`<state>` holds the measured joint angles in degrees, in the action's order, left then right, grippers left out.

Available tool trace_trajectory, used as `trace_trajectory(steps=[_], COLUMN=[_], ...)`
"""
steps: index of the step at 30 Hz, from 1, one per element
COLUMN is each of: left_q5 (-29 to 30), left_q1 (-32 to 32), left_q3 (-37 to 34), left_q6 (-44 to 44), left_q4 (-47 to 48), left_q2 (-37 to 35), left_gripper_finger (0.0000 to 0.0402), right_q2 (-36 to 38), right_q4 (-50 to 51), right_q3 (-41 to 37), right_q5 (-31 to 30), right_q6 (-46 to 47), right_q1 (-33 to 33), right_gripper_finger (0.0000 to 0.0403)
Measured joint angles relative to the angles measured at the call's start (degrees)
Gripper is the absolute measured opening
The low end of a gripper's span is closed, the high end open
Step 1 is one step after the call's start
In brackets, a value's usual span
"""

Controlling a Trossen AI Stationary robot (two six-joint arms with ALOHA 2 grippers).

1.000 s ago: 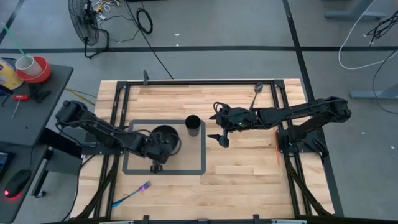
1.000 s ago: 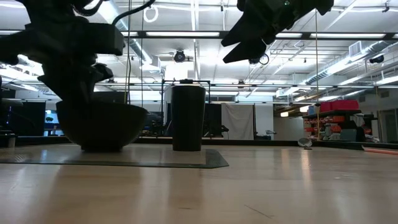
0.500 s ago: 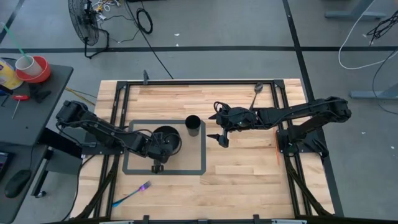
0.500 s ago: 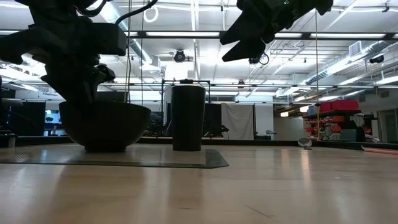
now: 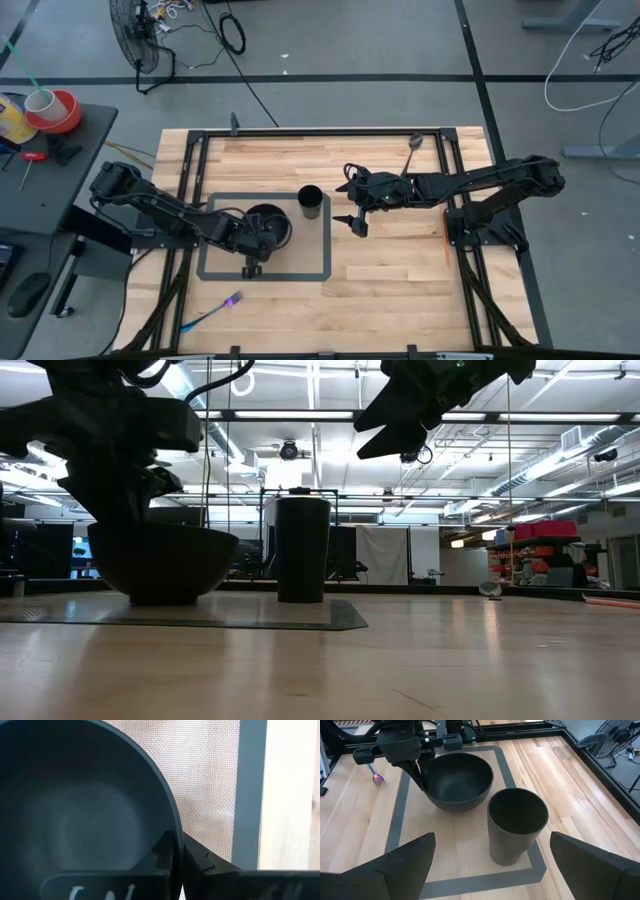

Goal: Pick & Place Utensil
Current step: Put the black bowl on the gray mat, then put the black spoon into the black bowl

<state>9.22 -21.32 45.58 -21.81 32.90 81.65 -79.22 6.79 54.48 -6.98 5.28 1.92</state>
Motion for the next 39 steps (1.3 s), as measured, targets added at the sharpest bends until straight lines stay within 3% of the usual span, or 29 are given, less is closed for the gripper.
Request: trace_trajectory(steps=[14, 24, 28, 33, 39], left_q5=[-1.05, 1.33, 8.21, 24.03, 32.98], left_q1=[-0.07, -0.04, -0.09, -1.04, -1.05], left_q3=[0.25, 9.26, 11.60, 8.92, 5.87], left_q6=[-1.72, 0.26, 0.30, -0.45, -1.28], left_q4=[1.79, 8.95, 12.49, 4.24, 2.34], left_q2=[0.07, 0.11, -0.05, -2.39, -7.27], left_gripper_finger=[0.0111, 0.0140, 0.0144, 0.0139, 0.0133], right_q2=[0.00, 0.00, 0.02, 0.00, 0.01], right_q4=[0.03, 0.11, 1.85, 8.36, 17.79], right_q3=[0.00, 0.00, 0.00, 0.00, 0.02], right_q5=[0.41, 0.41, -0.09, -6.06, -11.62], right_q6=[0.00, 0.21, 1.47, 4.59, 18.81], right_q1=[0.01, 0.00, -0.06, -0.98, -4.49], right_gripper_finger=[0.0398, 0.0398, 0.0398, 0.0398, 0.0398])
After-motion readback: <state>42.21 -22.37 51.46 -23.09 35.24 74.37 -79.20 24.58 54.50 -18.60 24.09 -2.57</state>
